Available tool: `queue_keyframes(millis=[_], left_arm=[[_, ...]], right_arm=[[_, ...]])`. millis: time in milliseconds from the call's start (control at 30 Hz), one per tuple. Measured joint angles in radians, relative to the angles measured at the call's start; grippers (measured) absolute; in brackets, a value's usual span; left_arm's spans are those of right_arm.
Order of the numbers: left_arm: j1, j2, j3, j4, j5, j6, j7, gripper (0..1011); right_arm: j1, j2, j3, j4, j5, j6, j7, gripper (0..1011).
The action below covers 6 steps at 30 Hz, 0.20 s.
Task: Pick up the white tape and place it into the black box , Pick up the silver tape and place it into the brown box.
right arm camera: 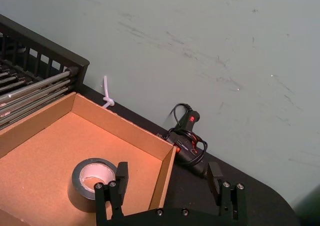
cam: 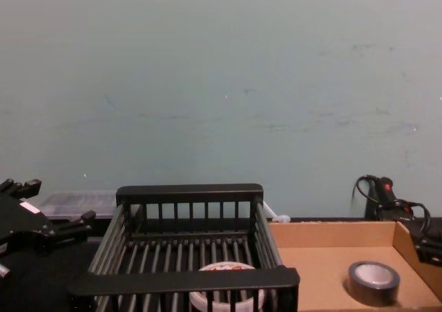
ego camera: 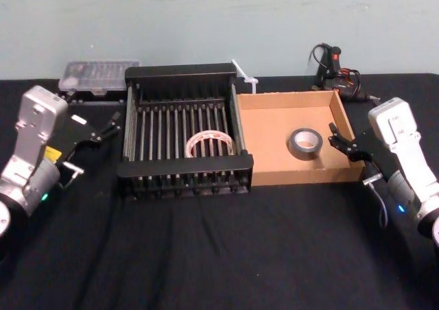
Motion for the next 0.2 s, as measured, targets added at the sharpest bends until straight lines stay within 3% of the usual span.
queue_keyframes(millis=[200], left_arm=[[0.0, 0.0, 0.0, 0.0, 0.0, 0.0, 0.0, 1001]], right_arm=[[0.0, 0.0, 0.0, 0.0, 0.0, 0.0, 0.0, 1002]])
